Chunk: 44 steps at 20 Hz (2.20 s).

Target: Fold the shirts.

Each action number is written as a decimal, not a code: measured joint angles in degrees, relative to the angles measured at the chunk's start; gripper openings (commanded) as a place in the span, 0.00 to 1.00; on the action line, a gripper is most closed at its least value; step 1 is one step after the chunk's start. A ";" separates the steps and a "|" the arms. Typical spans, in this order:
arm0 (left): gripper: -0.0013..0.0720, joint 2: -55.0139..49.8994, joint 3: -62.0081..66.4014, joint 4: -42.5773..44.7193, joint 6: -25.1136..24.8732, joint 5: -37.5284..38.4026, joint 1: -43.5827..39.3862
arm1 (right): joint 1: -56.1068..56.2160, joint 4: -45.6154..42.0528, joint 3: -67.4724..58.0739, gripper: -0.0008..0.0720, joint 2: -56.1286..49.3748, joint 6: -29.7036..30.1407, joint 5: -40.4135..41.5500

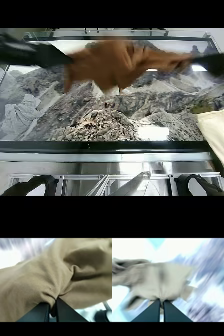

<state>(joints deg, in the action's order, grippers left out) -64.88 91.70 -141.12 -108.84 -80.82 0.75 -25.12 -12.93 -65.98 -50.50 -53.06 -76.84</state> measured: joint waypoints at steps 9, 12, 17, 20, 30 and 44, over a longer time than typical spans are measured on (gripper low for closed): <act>0.05 13.90 -8.81 0.68 0.85 -0.22 9.05 | -5.16 -3.26 -4.02 0.04 6.47 -4.63 -2.12; 0.05 12.28 -19.41 0.72 0.04 -0.20 5.57 | -2.54 -9.88 2.38 0.04 6.54 -5.95 -2.36; 1.00 1.95 -32.54 0.72 -3.87 0.22 -0.17 | -0.87 -18.56 21.07 0.62 5.49 -6.58 4.26; 1.00 -6.10 -32.54 0.98 -4.90 -1.27 0.94 | -0.70 -24.74 26.43 0.63 2.14 -6.64 7.89; 0.99 -17.14 -38.45 2.03 -5.68 -1.73 13.75 | -0.37 -40.74 28.92 0.63 -12.81 -17.44 11.50; 0.02 -29.81 -25.90 1.99 -5.88 4.46 1.60 | 8.87 -8.81 27.87 0.04 -29.05 2.34 12.98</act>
<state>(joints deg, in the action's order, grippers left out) -94.70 65.80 -139.13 -114.72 -76.36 2.35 -16.25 -21.74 -38.11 -79.55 -50.72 -63.86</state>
